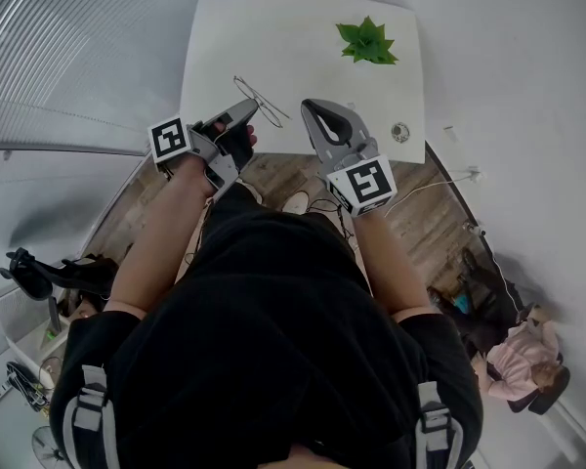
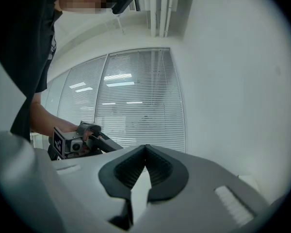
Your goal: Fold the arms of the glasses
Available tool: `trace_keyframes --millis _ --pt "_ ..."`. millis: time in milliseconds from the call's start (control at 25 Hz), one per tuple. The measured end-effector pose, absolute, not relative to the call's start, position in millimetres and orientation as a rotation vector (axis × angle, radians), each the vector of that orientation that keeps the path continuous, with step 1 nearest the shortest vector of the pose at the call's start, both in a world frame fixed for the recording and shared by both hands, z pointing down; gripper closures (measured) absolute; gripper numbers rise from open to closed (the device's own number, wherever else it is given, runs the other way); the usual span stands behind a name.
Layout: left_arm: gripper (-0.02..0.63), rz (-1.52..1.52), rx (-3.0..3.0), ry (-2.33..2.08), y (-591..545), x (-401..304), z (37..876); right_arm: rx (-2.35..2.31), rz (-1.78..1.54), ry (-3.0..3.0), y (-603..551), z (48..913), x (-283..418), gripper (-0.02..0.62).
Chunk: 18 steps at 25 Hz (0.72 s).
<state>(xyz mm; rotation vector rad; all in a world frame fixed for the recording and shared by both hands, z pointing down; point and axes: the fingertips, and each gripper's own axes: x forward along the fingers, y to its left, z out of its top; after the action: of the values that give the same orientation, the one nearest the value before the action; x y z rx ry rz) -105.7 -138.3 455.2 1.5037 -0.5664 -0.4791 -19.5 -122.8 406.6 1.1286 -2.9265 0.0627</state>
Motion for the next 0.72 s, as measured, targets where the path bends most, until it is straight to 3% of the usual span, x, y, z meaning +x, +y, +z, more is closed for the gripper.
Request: trace_keyframes --millis 720 --pt "0.592 -0.483 1.502 -0.560 -138.2 -106.5 457.5 1.141 0.066 -2.911 -124.4 412.2 -15.1 0.584"
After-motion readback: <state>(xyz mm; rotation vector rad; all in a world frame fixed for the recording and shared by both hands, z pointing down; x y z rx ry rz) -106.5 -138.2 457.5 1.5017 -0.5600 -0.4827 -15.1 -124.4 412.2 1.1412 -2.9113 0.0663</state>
